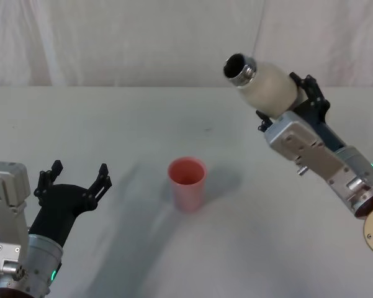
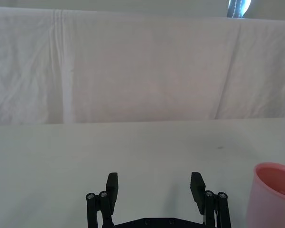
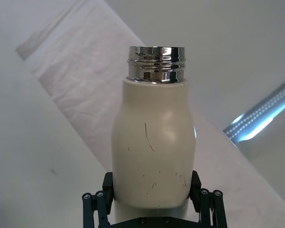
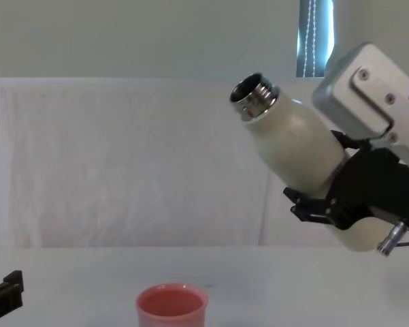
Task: Grasp the thermos with one hand and pour water into the cup lid.
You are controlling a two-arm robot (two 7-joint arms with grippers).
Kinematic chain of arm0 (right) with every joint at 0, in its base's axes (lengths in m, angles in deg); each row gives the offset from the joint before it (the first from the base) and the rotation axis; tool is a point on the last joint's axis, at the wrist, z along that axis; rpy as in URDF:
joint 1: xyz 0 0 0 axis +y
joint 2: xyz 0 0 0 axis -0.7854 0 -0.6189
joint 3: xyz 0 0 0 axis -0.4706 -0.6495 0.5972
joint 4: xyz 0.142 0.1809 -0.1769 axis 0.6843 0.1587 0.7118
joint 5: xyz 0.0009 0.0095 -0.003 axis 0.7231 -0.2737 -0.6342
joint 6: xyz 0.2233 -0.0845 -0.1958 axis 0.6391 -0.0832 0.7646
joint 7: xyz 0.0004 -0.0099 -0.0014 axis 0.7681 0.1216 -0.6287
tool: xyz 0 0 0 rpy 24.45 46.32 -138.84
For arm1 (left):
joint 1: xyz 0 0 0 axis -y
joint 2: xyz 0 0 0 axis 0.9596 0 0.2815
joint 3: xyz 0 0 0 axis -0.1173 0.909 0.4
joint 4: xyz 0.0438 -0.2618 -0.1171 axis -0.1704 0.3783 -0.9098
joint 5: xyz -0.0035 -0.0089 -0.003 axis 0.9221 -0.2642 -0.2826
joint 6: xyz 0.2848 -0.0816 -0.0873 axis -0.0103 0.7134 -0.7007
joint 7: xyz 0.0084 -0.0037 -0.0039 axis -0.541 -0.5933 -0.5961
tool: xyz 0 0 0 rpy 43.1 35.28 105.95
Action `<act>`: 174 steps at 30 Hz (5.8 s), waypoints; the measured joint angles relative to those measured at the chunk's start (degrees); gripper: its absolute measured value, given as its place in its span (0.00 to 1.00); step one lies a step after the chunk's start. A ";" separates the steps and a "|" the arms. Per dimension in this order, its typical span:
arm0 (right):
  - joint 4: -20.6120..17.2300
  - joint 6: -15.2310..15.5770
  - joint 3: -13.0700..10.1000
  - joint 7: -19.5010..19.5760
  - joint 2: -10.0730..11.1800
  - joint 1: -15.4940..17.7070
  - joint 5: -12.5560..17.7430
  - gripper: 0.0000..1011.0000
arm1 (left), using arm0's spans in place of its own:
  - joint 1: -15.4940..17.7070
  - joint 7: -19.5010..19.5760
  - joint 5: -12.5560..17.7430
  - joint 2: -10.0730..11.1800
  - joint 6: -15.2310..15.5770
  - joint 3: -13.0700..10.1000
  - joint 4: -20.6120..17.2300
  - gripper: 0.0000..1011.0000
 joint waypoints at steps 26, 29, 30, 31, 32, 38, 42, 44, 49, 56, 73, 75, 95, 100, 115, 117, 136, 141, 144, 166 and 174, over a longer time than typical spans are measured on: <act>-0.88 -1.85 -6.91 2.46 -6.20 3.93 10.29 0.95 | 0.00 0.00 0.00 0.00 0.00 0.00 0.00 0.99; -0.66 -2.51 -7.59 2.76 -6.90 4.38 11.38 0.95 | 0.00 0.00 0.00 0.00 0.00 0.00 0.00 0.99; -0.62 -2.62 -7.76 2.78 -7.07 4.50 11.74 0.95 | 0.00 0.00 0.00 0.00 0.00 0.00 0.00 0.99; -0.56 -2.76 -8.06 2.78 -7.37 4.68 12.38 0.95 | 0.00 0.00 0.00 0.00 0.00 0.00 0.00 0.99; -0.50 -2.81 -8.25 2.78 -7.57 4.76 12.79 0.95 | 0.00 0.00 0.00 0.00 0.00 0.00 0.00 0.99; -0.35 -2.56 -10.11 2.31 -9.23 5.44 16.95 0.95 | 0.00 0.00 0.00 0.00 0.00 0.00 0.00 0.99; -0.34 -2.11 -11.18 1.92 -10.07 5.84 19.13 0.95 | 0.00 0.00 0.00 0.00 0.00 0.00 0.00 0.99; -0.40 -1.83 -11.66 1.78 -10.42 6.04 20.21 0.95 | 0.00 0.00 0.00 0.00 0.00 0.00 0.00 0.99; -0.61 -1.18 -12.95 1.31 -11.29 6.62 23.15 0.95 | 0.00 0.00 0.00 0.00 0.00 0.00 0.00 0.99; -0.68 -0.86 -13.95 0.53 -11.34 7.44 25.74 0.95 | 0.00 0.00 0.00 0.00 0.00 0.00 0.00 0.99; 0.36 -1.34 -15.13 0.16 -11.20 9.40 29.49 0.95 | 0.00 0.00 0.00 0.00 0.00 0.00 0.00 0.99; 0.64 -1.70 -15.14 0.16 -11.14 9.59 29.66 0.95 | 0.00 0.00 0.00 0.00 0.00 0.00 0.00 0.99; 3.96 -5.82 -14.07 -1.03 -10.68 10.38 31.44 0.95 | 0.00 0.00 0.00 0.00 0.00 0.00 0.00 0.99; 4.71 -6.65 -13.63 -1.50 -10.65 10.56 32.02 0.95 | 0.00 0.00 0.00 0.00 0.00 0.00 0.00 0.99; 5.33 -7.48 -12.88 -1.74 -10.32 10.78 32.57 0.95 | 0.00 0.00 0.00 0.00 0.00 0.00 0.00 0.99; 5.38 -7.51 -12.85 -1.74 -10.31 10.79 32.62 0.95 | 0.00 0.00 0.00 0.00 0.00 0.00 0.00 0.99; 6.87 -8.27 -12.74 -1.71 -9.99 10.55 32.78 0.95 | 0.00 0.00 0.00 0.00 0.00 0.00 0.00 0.99; 7.55 -8.52 -12.61 -1.73 -9.99 10.25 32.77 0.95 | 0.00 0.00 0.00 0.00 0.00 0.00 0.00 0.99; 8.22 -8.76 -12.57 -1.73 -9.96 9.87 32.62 0.95 | 0.00 0.00 0.00 0.00 0.00 0.00 0.00 0.99; 10.13 -9.14 -12.37 -1.73 -10.01 8.59 32.05 0.95 | 0.00 0.00 0.00 0.00 0.00 0.00 0.00 0.99; 10.13 -9.14 -12.40 -1.75 -10.03 8.62 32.01 0.95 | 0.00 0.00 0.00 0.00 0.00 0.00 0.00 0.99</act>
